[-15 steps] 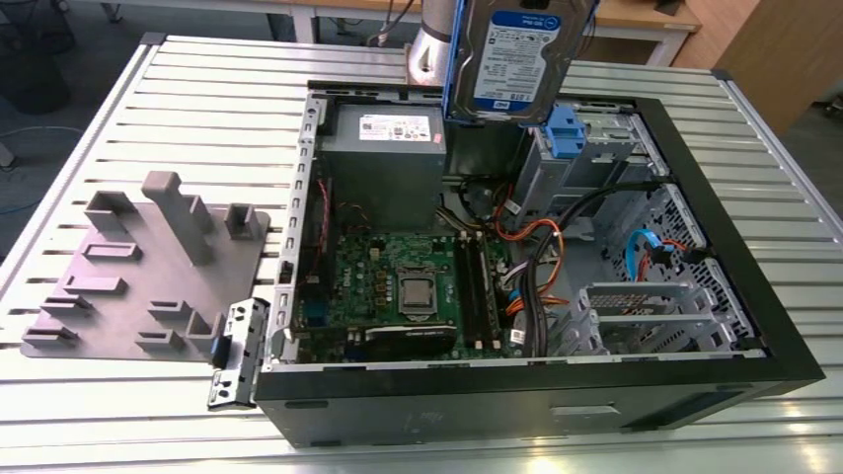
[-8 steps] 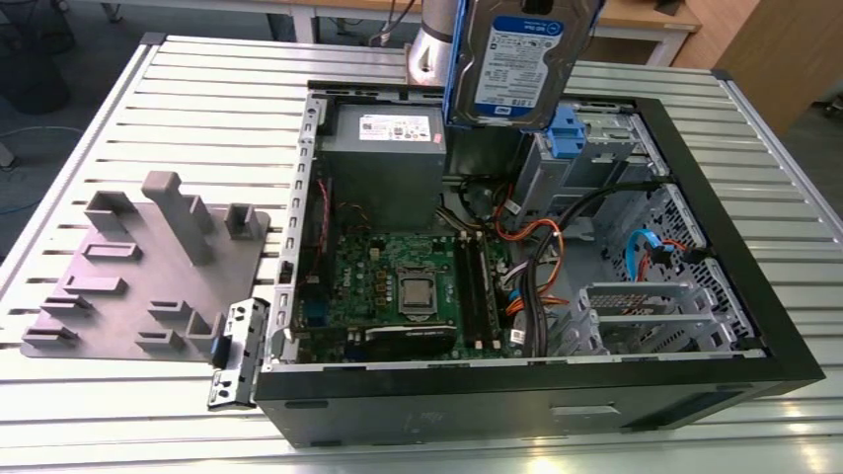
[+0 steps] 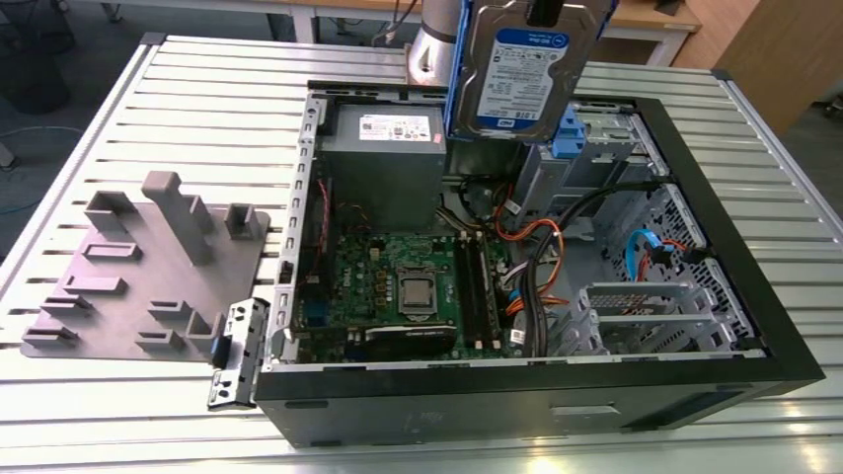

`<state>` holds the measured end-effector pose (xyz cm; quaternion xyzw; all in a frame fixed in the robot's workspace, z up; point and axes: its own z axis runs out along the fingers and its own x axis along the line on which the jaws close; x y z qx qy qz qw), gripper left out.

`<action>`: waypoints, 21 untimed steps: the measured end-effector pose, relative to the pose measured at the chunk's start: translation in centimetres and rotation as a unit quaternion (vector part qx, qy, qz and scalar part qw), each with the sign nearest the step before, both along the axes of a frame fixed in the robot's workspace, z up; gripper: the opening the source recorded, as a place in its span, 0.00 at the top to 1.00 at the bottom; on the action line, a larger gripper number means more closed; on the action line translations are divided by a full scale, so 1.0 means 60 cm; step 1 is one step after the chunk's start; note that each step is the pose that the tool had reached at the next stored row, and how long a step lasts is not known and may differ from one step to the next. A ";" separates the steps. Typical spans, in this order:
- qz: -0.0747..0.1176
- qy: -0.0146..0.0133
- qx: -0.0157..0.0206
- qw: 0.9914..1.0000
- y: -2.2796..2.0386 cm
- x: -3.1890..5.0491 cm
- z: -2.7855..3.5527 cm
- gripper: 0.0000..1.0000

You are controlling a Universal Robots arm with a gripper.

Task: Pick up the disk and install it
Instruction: 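Insert the disk into the insertion slot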

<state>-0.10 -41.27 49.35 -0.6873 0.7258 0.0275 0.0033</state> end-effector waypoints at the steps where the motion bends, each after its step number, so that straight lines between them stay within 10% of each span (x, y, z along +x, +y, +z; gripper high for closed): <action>1: 0.000 0.000 0.000 1.000 -0.0048 0.000 0.000 0.65; 10: 0.000 0.000 0.000 1.000 -0.0515 0.000 0.000 0.65; 21: 0.000 0.000 0.000 1.000 -0.0545 0.000 0.000 0.65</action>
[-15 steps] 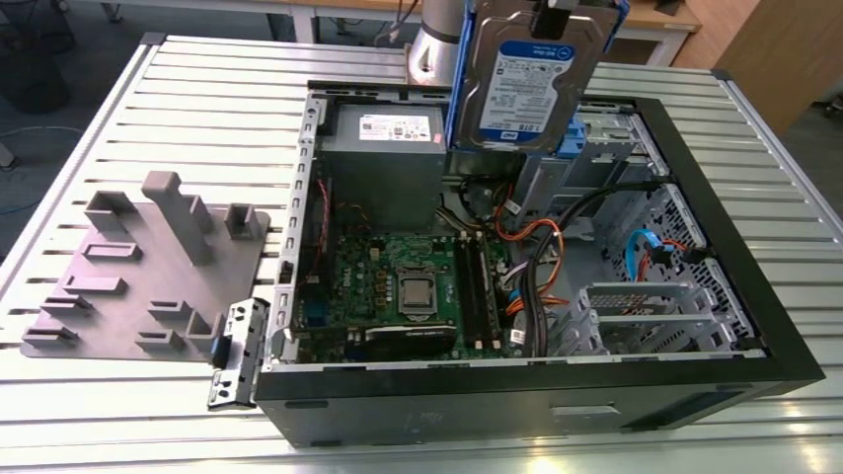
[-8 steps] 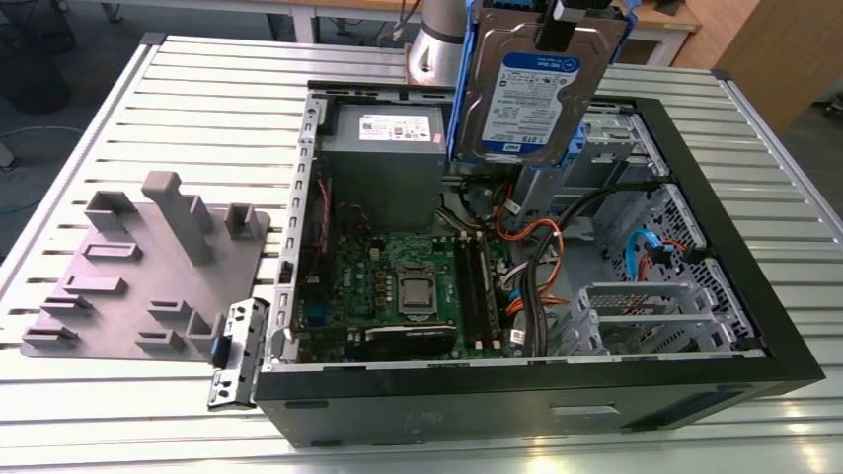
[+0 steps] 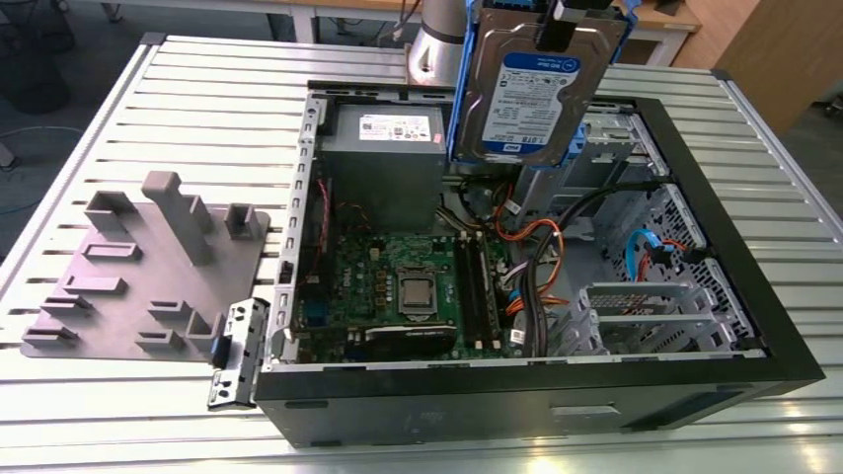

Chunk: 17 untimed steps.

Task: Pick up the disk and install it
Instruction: 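Insert the disk into the insertion slot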

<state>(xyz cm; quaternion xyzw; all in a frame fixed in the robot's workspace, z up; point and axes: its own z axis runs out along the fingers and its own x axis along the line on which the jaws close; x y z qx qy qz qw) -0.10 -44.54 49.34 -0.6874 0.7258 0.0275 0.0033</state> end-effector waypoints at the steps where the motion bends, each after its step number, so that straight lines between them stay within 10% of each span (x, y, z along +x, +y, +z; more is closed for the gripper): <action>1: 0.000 0.000 0.000 1.000 0.0000 0.000 0.000 0.65; 11: 0.000 0.000 0.000 1.000 -0.0156 0.000 0.000 0.65; 17: 0.000 0.000 0.000 1.000 -0.0423 0.000 0.000 0.65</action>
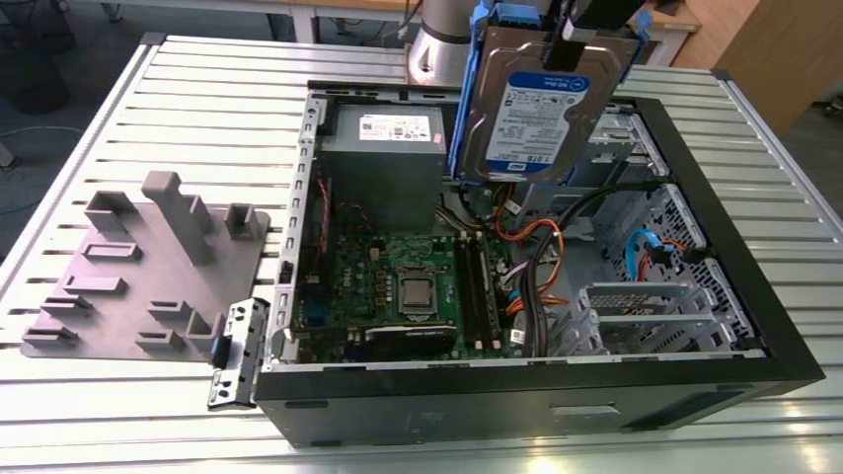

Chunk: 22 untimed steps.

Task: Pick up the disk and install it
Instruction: 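Insert the disk into the insertion slot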

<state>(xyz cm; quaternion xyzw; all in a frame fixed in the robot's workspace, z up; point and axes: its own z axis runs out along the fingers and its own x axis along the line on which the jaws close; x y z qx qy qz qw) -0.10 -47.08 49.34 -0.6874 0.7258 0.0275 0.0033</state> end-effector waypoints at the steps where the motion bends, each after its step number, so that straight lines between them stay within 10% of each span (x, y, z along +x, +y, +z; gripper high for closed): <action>1: 0.000 0.000 0.000 1.000 -0.0064 0.000 0.000 0.65; 14: 0.000 0.000 0.000 1.000 -0.0943 0.000 0.000 0.65; 22: 0.000 0.000 0.000 1.000 -0.1284 0.000 0.000 0.65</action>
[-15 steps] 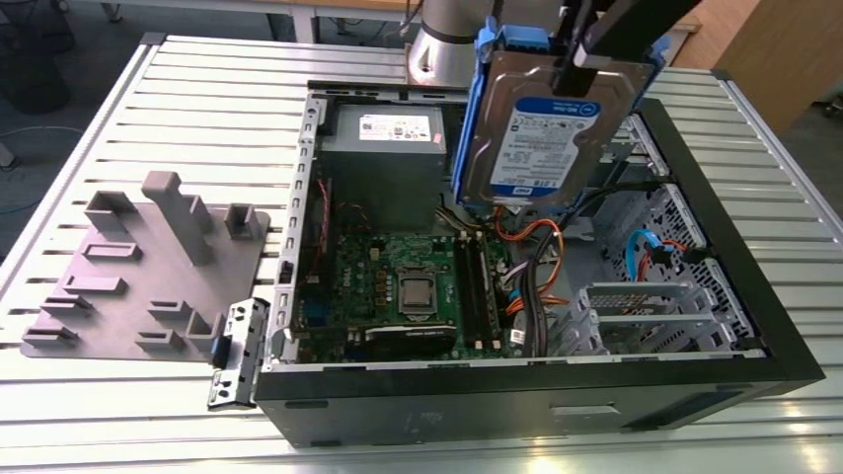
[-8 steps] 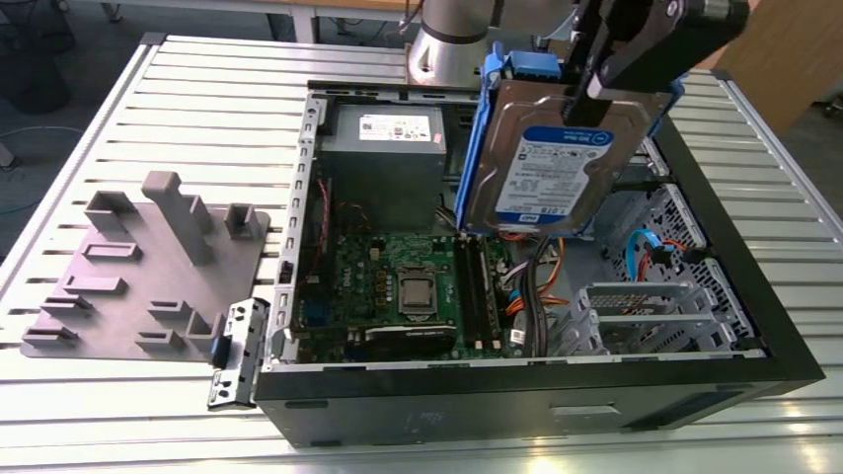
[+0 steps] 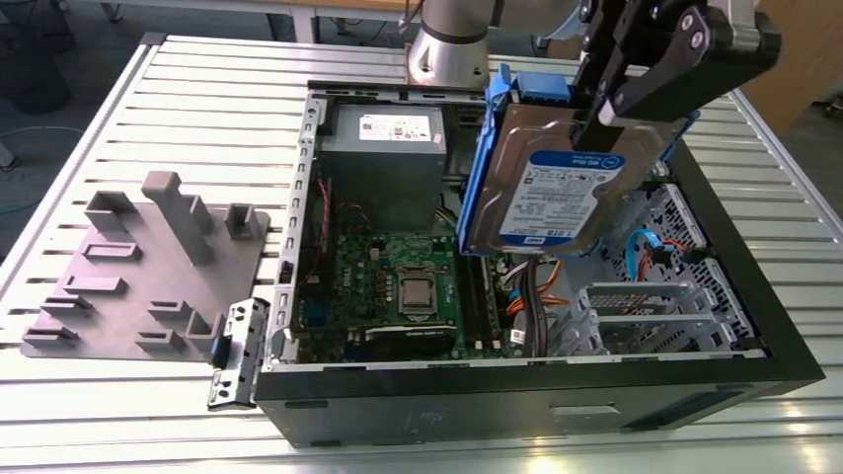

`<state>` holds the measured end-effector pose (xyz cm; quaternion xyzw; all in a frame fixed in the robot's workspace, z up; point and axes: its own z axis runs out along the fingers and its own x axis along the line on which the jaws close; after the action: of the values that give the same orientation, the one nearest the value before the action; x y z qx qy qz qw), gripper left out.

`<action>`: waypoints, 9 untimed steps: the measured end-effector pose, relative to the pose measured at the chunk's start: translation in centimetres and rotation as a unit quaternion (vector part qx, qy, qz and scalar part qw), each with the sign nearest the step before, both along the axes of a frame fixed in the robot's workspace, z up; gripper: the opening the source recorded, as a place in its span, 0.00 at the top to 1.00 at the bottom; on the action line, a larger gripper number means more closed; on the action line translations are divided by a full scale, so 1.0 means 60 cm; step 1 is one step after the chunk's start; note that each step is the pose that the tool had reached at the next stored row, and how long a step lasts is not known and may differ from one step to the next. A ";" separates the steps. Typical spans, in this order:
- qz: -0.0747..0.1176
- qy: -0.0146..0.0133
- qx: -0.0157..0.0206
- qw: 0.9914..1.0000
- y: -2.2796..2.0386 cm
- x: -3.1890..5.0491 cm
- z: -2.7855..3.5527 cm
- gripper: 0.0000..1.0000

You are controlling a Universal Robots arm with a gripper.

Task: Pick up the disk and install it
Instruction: 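Insert the disk into the insertion slot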

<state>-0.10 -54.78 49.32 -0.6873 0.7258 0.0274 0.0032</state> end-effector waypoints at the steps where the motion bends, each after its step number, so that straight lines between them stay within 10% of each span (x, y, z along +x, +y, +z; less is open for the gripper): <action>1: 0.000 0.000 0.000 1.000 -0.0034 0.000 0.000 0.65; 9: 0.000 0.000 0.000 1.000 -0.0298 0.000 -0.001 0.65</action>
<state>-0.10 -56.57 49.28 -0.6874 0.7258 0.0273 0.0032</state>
